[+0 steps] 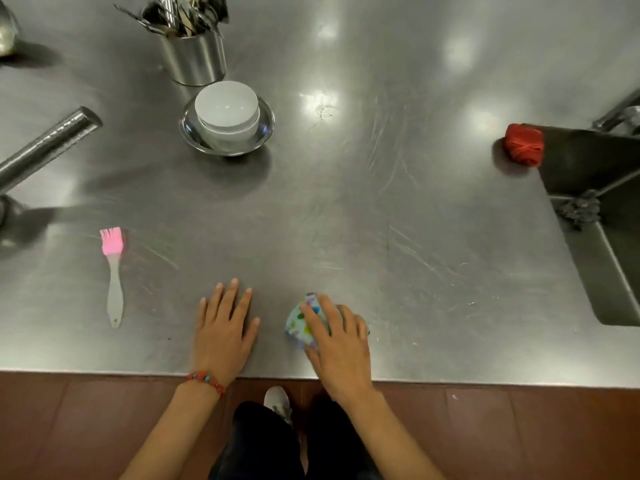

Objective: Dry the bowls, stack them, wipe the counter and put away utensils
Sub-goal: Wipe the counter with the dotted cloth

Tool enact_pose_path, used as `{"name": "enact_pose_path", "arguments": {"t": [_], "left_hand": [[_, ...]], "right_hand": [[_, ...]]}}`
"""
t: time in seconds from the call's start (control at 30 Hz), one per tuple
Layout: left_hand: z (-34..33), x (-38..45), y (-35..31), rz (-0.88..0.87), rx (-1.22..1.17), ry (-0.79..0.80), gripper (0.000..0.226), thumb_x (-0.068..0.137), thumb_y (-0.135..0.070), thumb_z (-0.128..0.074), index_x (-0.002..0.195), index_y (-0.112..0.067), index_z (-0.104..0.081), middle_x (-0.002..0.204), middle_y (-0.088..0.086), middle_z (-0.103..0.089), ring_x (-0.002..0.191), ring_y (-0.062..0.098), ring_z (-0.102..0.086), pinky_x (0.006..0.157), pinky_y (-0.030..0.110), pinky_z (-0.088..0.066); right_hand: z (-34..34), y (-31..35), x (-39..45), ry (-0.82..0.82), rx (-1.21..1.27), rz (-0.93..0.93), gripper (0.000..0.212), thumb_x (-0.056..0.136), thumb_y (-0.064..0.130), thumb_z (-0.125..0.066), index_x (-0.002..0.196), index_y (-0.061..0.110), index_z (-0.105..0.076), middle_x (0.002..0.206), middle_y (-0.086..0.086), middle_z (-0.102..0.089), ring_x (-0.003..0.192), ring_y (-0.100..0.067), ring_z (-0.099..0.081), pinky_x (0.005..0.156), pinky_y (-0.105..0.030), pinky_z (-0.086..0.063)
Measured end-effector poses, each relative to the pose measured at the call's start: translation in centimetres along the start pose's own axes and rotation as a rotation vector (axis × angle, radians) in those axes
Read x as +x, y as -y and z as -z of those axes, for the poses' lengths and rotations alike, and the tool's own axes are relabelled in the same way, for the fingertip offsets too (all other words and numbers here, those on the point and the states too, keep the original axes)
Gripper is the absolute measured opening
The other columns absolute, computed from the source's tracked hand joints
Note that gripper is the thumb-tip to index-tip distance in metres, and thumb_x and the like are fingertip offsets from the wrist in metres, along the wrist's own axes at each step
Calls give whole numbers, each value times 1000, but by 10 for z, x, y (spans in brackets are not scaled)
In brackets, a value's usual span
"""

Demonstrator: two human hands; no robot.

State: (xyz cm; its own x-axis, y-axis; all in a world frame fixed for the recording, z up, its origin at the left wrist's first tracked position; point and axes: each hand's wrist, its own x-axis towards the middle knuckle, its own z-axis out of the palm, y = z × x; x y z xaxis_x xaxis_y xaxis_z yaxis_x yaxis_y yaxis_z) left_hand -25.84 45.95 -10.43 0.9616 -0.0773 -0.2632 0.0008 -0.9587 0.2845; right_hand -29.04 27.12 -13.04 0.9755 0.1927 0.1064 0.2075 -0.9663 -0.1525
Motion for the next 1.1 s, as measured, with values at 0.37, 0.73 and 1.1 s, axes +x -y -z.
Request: {"name": "enact_pose_path", "arguments": {"t": [0.37,0.73,1.1], "left_hand": [[-5,6,-86,-113,-19,-51,58,82,-35,-32,119,0,-58,129,26,-53,119,48,-47,94,63,-37],[-33,19,-122,-218,52,15,57,86,-38,-30,118,-2,-60,128,25,-54,115,48,-50,91,64,-39],[-35,20,-131,-168,34,13,59,85,-39,-31,131,-7,-48,143,19,-40,133,41,-32,106,59,-25]], "right_hand": [[34,-214,33,-83,9,-557,51,88,33,-53,137,21,-41,142,-13,-42,114,-38,-46,93,-44,-35],[20,-84,-25,-26,67,-277,60,64,45,-68,121,29,-57,127,-1,-60,100,-26,-58,85,-35,-45],[48,-202,-63,-57,0,-524,56,76,31,-68,128,19,-52,127,-14,-57,101,-37,-58,83,-43,-47]]}}
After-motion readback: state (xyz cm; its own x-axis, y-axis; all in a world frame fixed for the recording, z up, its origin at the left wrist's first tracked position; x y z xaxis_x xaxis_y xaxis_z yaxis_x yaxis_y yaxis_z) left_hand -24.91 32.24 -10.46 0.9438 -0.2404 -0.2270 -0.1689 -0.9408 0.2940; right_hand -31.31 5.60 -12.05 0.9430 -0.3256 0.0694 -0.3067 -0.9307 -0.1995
